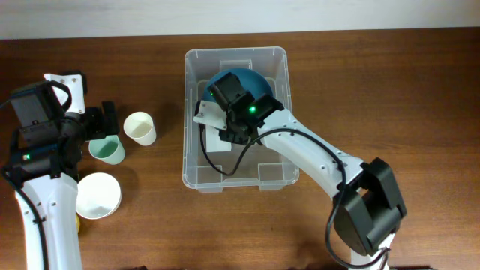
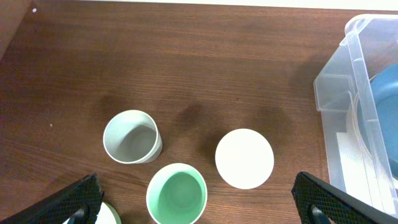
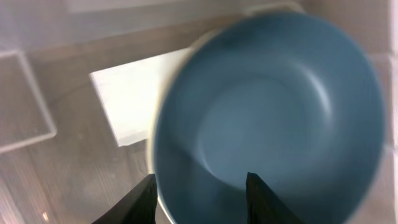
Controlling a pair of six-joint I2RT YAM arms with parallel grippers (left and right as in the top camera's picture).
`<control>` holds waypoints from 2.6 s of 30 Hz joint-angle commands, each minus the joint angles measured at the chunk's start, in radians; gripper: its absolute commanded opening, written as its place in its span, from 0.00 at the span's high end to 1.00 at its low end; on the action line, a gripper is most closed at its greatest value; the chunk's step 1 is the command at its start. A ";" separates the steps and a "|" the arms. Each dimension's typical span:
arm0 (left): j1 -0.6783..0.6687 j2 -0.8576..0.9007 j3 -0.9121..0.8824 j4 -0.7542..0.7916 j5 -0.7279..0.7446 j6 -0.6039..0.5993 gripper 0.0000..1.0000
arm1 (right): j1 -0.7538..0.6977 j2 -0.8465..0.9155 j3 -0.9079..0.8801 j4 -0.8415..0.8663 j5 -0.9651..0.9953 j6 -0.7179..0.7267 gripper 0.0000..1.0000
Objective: Pack container
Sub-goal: 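Place the blue bowl on the stacked bowls in the container, then grasp the cream cup with the left gripper and lift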
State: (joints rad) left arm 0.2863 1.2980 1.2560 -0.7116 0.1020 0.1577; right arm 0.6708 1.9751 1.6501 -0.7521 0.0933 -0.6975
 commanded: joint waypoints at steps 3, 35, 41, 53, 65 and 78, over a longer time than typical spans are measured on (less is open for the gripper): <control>-0.004 0.000 0.010 0.003 0.014 0.012 0.01 | -0.100 -0.228 0.122 -0.009 0.214 0.508 0.26; -0.271 0.433 0.085 -0.075 -0.053 -0.014 0.01 | -0.738 -0.424 -0.037 -0.504 0.068 1.173 0.16; -0.271 0.520 0.085 -0.063 -0.053 -0.014 0.05 | -0.738 -0.424 -0.037 -0.505 0.068 1.173 0.17; -0.271 0.609 0.109 -0.026 -0.054 -0.014 0.62 | -0.738 -0.424 -0.037 -0.516 0.068 1.173 0.18; -0.288 0.609 0.270 -0.129 -0.057 -0.014 1.00 | -0.738 -0.424 -0.037 -0.516 0.076 1.173 0.19; -0.519 0.462 0.667 -0.502 -0.057 -0.053 1.00 | -0.879 -0.431 -0.037 -0.520 0.058 1.170 0.19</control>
State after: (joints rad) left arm -0.1516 1.8420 1.8496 -1.1568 0.0334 0.1329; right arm -0.1173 1.5551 1.6192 -1.2652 0.1627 0.4667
